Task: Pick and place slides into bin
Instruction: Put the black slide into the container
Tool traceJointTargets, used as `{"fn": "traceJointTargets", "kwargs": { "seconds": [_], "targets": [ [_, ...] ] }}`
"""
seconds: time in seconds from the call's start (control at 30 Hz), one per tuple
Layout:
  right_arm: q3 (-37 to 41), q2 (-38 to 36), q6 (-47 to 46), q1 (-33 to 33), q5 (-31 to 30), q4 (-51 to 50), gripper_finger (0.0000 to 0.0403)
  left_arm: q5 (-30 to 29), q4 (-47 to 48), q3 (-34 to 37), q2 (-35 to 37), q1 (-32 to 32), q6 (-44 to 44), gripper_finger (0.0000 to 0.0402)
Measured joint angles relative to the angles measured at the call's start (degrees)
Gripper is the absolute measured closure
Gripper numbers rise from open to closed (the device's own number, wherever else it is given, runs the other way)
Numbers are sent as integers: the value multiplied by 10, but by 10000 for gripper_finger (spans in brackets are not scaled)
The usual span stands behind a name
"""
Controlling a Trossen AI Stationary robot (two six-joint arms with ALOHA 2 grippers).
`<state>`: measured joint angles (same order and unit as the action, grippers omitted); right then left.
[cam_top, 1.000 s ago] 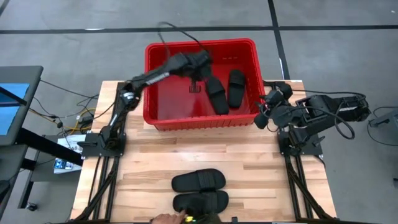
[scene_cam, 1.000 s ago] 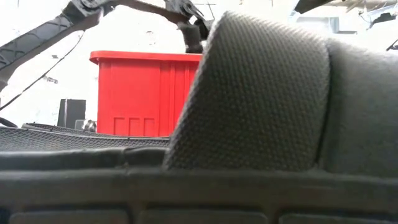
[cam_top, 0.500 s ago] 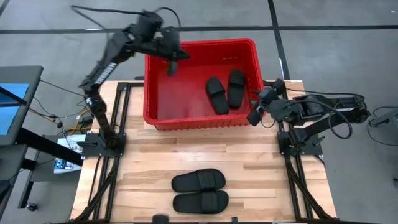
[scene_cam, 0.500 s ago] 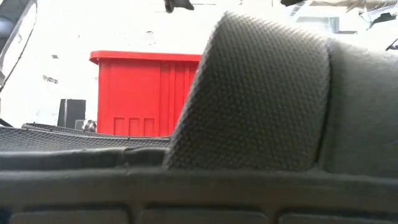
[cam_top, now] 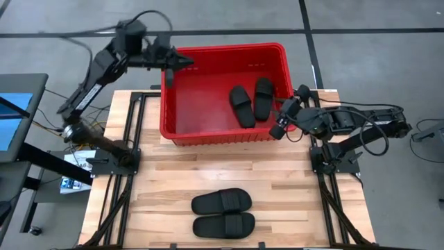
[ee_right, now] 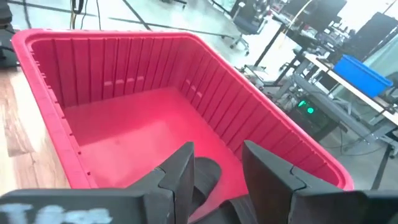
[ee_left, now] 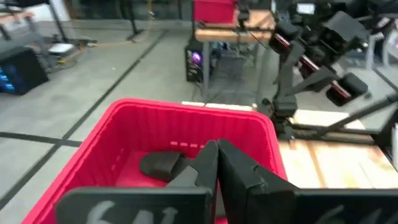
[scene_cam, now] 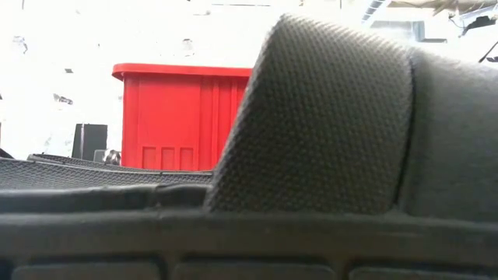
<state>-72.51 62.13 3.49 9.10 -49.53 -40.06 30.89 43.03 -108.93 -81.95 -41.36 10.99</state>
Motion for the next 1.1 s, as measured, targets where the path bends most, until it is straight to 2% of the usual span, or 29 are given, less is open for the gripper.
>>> {"fn": "traceJointTargets", "kwargs": {
  "seconds": [0.23,0.4,0.53,0.67,0.97,1.1],
  "targets": [
    [0,0,-3,0,2,-1,278,-50,-188,274,186,1,-76,401],
    [0,-8,-4,2,2,-1,278,-109,-294,424,312,30,-117,401],
    [0,-15,-4,2,11,0,278,-158,-305,506,378,57,-141,401],
    [0,-28,-4,2,54,2,278,-188,-304,573,428,85,-156,401],
    [6,-16,13,52,167,-58,278,-194,-297,735,504,197,-113,401],
    [16,-5,-67,97,168,-119,278,-202,-297,786,516,257,-100,401]
  ]
}}
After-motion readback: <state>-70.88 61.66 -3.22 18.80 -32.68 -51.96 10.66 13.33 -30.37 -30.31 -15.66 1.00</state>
